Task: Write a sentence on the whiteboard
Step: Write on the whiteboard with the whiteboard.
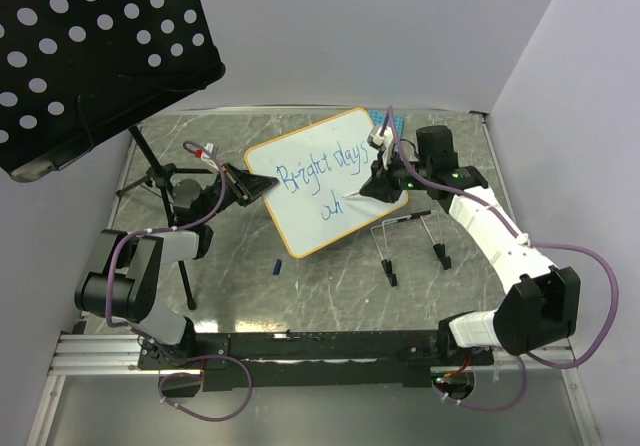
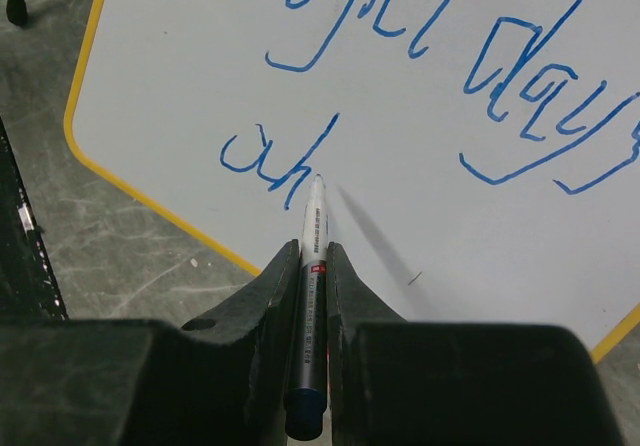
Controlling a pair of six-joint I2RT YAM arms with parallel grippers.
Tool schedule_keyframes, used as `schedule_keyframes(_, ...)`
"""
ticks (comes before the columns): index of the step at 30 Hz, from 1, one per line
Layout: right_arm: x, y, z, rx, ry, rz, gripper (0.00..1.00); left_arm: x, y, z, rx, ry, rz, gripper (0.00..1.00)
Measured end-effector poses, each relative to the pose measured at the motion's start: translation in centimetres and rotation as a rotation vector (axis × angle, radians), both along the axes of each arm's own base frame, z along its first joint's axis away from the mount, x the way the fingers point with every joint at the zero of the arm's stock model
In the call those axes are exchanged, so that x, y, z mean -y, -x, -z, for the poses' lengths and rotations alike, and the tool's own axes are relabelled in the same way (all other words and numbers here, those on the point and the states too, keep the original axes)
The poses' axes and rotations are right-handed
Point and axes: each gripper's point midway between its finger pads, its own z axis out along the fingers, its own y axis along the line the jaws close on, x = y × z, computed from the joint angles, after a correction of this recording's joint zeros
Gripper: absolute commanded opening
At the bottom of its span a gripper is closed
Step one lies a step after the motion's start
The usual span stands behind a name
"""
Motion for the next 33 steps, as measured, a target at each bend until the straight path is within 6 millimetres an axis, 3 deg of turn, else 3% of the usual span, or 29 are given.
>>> schedule_keyframes(13, -0.3, -0.2, 1.6, -0.049, 0.011, -0.009, 0.0, 0.0, 0.0, 0.0, -0.005, 0.004, 0.001, 0.01)
schedule_keyframes(33, 0.3, -0.9, 2.1, -0.036, 0.057, 0.039, 0.0, 0.0, 0.0, 0.0, -0.002, 0.001, -0.002, 0.01)
